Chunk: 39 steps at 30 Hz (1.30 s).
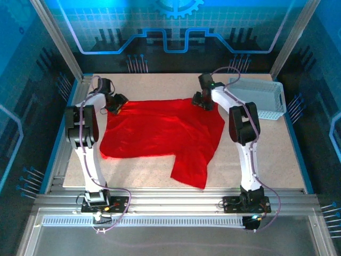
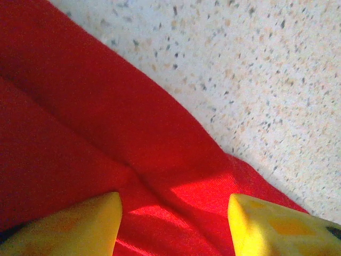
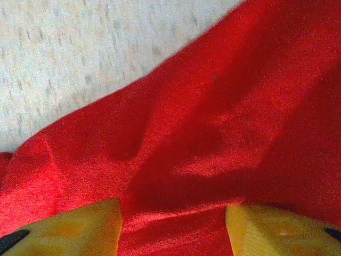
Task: Fold the inside-out t-shirt
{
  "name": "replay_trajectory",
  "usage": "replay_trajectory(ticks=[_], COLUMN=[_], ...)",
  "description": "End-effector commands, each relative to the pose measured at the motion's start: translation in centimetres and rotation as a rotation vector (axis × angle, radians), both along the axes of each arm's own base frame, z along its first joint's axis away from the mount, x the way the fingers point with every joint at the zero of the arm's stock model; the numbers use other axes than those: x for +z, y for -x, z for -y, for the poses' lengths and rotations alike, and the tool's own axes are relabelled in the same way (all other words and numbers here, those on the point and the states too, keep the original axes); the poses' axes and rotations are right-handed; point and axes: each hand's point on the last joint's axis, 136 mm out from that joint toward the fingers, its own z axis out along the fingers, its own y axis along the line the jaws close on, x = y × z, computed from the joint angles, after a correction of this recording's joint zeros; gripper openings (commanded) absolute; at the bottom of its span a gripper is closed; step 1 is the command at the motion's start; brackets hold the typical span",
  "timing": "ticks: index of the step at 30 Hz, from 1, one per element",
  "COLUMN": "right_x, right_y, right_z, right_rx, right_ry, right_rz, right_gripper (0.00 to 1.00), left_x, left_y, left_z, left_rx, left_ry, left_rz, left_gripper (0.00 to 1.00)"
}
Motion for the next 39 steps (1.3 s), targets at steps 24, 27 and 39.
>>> replay_trajectory(ticks=[24,27,39], right_x=[9.7,7.3,2.0], right_y=[17.0,22.4,33.8], right_z=[2.5,2.8,3.7], right_rx=[0.190,0.204,0.215], right_ry=[0.009,0.000,0.059], right_rz=[0.046,-0.031,-0.194], right_gripper=[0.64,0.63,0.60], left_x=[6.3,5.0,1.8], left_y=[21.7,25.0,26.8], left_z=[-0.6,-0.3,1.3], left_rx=[0.093,0.114,0.095], left_ry=[-0.234,-0.224,-0.140], left_rz=[-0.072,-0.092,-0.109], left_gripper=[0.80,0.79,0.64])
